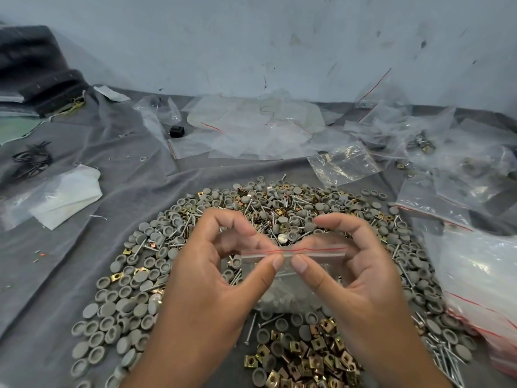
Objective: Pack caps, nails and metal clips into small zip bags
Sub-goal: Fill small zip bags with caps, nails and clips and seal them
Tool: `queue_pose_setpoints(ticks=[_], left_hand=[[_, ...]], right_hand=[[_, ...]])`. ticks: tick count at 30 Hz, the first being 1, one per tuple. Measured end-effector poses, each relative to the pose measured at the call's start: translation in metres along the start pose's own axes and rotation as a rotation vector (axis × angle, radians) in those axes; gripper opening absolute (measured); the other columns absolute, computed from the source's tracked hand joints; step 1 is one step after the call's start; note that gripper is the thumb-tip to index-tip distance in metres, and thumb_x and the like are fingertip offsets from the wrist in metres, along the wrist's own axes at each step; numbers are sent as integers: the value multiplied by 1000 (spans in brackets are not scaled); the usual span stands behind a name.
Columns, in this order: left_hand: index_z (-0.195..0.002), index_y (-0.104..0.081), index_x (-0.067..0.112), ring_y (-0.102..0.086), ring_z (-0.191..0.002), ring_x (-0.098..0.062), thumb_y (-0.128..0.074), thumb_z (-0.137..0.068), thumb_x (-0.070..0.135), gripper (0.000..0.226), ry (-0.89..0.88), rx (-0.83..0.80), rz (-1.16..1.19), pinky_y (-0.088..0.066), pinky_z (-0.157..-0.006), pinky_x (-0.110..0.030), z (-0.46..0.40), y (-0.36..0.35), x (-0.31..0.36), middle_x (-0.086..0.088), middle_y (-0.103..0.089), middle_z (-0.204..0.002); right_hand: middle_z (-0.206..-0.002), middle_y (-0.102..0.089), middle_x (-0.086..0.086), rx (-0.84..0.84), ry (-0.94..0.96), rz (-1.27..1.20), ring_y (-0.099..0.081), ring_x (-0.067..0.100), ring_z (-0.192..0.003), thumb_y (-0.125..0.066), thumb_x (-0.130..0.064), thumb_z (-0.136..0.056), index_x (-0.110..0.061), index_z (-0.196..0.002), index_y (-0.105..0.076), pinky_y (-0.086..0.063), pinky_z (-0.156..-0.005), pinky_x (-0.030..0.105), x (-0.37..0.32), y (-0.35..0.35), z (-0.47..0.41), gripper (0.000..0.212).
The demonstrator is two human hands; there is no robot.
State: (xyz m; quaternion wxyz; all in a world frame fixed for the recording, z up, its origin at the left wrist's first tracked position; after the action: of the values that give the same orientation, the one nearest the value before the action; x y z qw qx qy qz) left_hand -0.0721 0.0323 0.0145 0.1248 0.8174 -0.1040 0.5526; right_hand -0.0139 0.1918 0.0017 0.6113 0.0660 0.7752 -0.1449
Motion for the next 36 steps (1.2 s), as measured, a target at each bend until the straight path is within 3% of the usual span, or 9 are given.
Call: queue_pose_setpoints(ticks=[5,11,14,16,19,24,28,32,36], left_hand=[[-97,-58,35,-75,-87,-23,-83,-73,34,36,35,-11,33,-59,-63,-29,1,0,-2,-3,-77,-92],[-92,-59,38,-77,-85,-21,-89,-65,40,40,77,-39,38,-45,-93,-63,1,3,1,-2,-78,-81],[-94,-66,39,-77,-75,-19,-86,-69,28,34,112,-62,54,-61,-64,-35,0,4,-1,-1,-79,-84],[-101,-68,42,-77,-75,-17,-78,-75,23,34,126,-84,64,-57,-55,-19,0,5,-2,2,-79,-89],[-117,-64,49,-73,-85,-40,-67,-86,31,36,102,-143,-6,-61,-70,-32,-2,3,3,12,-77,-100],[-121,-62,53,-61,-78,-62,-65,-94,35,33,76,-150,-86,-50,-68,-73,0,6,6,17,-77,-99],[-108,-66,50,-70,-60,-23,-64,-85,38,27,-11,-84,-134,-58,-55,-28,1,7,8,20,-76,-95],[-100,-67,48,-73,-86,-1,-64,-80,32,25,-35,-78,-116,-54,-64,-10,0,5,8,19,-77,-92],[-103,-65,52,-70,-63,2,-63,-79,37,29,-26,-75,-155,-51,-53,-8,0,4,12,21,-76,-89]], right_hand=[[-91,-77,9,34,45,16,-76,23,-84,-88,-24,-72,-38,-104,-64,-61,-69,25,-3,2,-1,42],[-72,-74,5,-42,10,-20,-75,14,-70,-84,-20,-61,-33,-86,-70,-58,-58,20,-11,5,0,31],[-81,-78,6,-80,-23,-7,-76,14,-75,-81,-23,-63,-32,-86,-74,-58,-60,19,-12,8,-2,26],[-91,-79,4,-106,-24,41,-76,12,-84,-75,-23,-72,-34,-94,-76,-58,-65,16,-13,10,-4,25],[-101,-79,-3,-116,6,107,-74,8,-95,-67,-22,-81,-38,-107,-77,-56,-73,12,-16,12,-6,32],[-100,-79,-1,-123,13,94,-74,6,-93,-67,-23,-83,-38,-113,-76,-55,-74,11,-15,12,-4,35],[-101,-78,-2,-97,-14,222,-73,10,-93,-75,-35,-89,-40,-109,-73,-58,-74,17,-9,16,-3,22],[-102,-75,-4,-46,15,353,-70,15,-93,-70,-54,-83,-36,-96,-74,-58,-74,27,-7,18,-6,23],[-100,-76,-5,-22,65,286,-71,13,-94,-74,-47,-82,-33,-85,-76,-57,-78,25,-9,20,-7,14]])
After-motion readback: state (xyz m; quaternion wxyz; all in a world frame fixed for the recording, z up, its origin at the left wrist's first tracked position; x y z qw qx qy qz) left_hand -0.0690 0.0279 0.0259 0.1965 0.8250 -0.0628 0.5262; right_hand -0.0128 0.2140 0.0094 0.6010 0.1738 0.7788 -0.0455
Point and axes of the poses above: each hand's wrist, its own z-axis away from the middle knuckle, its own y-axis out of the back of the hand, x = y × z, the point moved 7 cm from there along -z, towards the middle knuckle
